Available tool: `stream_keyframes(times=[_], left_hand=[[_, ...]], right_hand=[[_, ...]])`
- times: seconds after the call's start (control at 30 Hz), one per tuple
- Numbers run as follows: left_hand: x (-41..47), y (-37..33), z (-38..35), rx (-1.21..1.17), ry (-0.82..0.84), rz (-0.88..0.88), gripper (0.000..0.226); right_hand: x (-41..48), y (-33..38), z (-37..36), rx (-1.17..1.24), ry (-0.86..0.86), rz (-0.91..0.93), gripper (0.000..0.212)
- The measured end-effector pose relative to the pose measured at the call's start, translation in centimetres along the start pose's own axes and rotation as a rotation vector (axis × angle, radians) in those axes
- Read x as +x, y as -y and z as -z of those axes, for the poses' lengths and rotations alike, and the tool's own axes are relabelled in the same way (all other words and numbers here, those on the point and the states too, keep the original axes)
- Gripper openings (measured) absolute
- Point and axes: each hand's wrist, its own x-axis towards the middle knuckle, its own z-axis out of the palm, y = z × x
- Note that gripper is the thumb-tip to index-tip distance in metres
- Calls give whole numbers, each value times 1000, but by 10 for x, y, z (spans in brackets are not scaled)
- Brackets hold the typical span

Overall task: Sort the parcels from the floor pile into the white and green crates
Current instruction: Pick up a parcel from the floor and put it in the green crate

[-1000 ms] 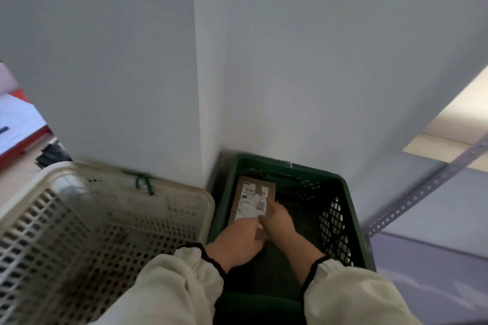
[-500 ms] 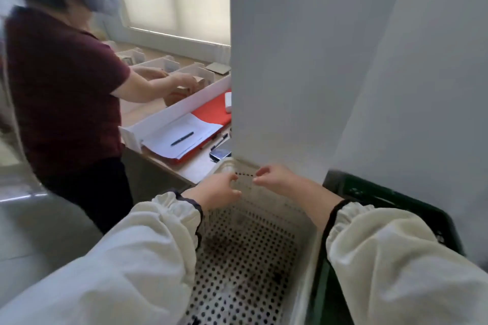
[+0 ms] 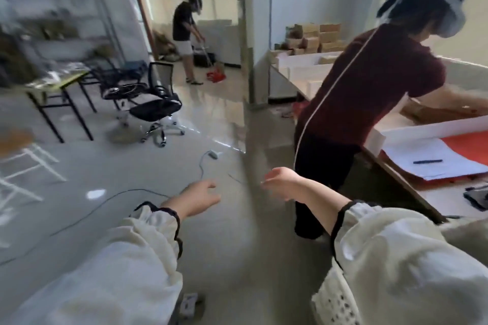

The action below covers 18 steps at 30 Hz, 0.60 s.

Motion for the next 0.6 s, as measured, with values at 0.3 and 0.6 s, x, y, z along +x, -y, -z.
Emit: stream_keyframes(times=[0.3,0.6], left_hand=[[-126,218,93,-126,-261,513,52],[-251,346,54,-339,-443,885,24]], right_hand=[[33,153,-209,-300,444,261,39],[7,217,-403,-545,831,479,38]])
